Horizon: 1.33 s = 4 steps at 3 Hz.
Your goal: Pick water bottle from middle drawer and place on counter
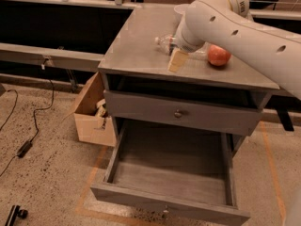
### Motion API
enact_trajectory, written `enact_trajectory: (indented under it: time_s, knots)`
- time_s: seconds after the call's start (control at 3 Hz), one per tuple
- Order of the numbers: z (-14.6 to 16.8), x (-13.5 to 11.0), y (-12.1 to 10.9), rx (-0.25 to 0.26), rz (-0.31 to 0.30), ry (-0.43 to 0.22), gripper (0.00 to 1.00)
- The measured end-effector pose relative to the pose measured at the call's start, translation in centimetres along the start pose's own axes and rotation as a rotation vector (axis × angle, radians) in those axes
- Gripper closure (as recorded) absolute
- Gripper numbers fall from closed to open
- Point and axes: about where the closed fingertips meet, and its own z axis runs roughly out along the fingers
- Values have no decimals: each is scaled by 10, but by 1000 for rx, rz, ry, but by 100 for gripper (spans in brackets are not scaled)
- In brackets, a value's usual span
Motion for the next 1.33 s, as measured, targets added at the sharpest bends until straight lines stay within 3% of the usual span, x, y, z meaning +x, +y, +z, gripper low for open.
enact_trajectory:
  time_s: [0.67, 1.33]
  knots:
    - [-48, 39, -16, 34, 137, 10, 0]
    - [-112, 104, -25, 103, 284, 110, 0]
